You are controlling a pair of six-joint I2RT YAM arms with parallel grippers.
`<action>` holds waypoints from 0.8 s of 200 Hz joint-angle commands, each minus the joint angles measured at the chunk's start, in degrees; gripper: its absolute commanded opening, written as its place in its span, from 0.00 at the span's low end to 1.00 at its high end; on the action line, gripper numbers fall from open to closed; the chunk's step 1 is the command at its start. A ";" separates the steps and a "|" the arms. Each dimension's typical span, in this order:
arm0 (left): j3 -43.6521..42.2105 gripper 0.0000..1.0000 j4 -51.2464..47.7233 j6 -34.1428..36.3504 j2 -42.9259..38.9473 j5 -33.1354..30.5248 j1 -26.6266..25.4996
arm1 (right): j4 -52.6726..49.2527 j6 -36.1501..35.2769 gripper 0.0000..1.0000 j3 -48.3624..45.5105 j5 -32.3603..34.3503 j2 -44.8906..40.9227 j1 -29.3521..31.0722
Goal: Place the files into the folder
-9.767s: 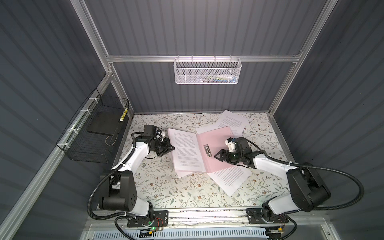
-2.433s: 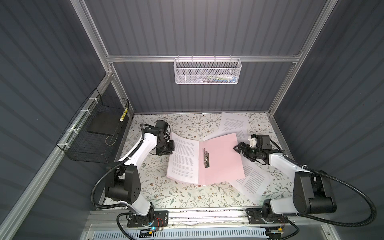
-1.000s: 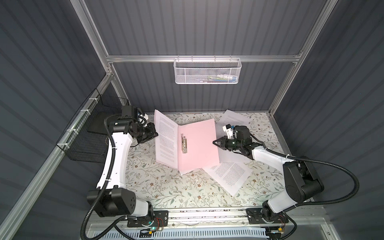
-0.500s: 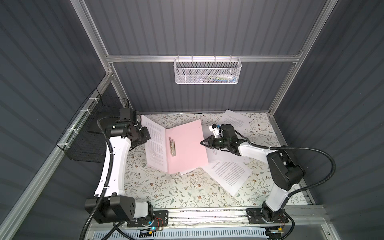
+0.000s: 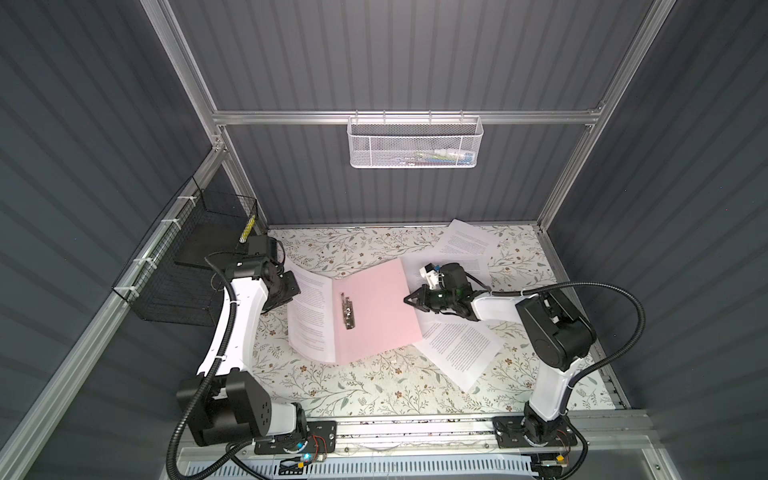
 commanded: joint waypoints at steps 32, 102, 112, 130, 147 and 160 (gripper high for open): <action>-6.93 0.00 6.97 -5.94 2.23 6.14 -10.17 | -5.01 -6.20 0.00 -10.37 -0.33 -12.80 -8.17; -5.17 0.00 16.88 -13.56 12.02 9.04 -23.54 | -17.38 -12.85 0.00 -16.62 -0.74 -29.00 -21.79; -3.67 0.00 16.68 -13.59 11.82 9.44 -23.58 | -20.52 -14.54 0.00 -15.02 -0.28 -30.07 -21.66; 0.15 0.00 13.79 -12.02 10.77 8.53 -23.25 | -23.43 -15.21 0.00 -12.44 -0.41 -31.84 -20.45; 2.09 0.00 11.06 -10.93 8.54 10.37 -19.79 | -24.73 -15.11 0.00 -9.89 1.84 -33.11 -17.30; 0.79 0.00 11.42 -10.94 5.90 16.61 -14.19 | -23.54 -13.54 0.00 -8.18 1.59 -32.07 -14.98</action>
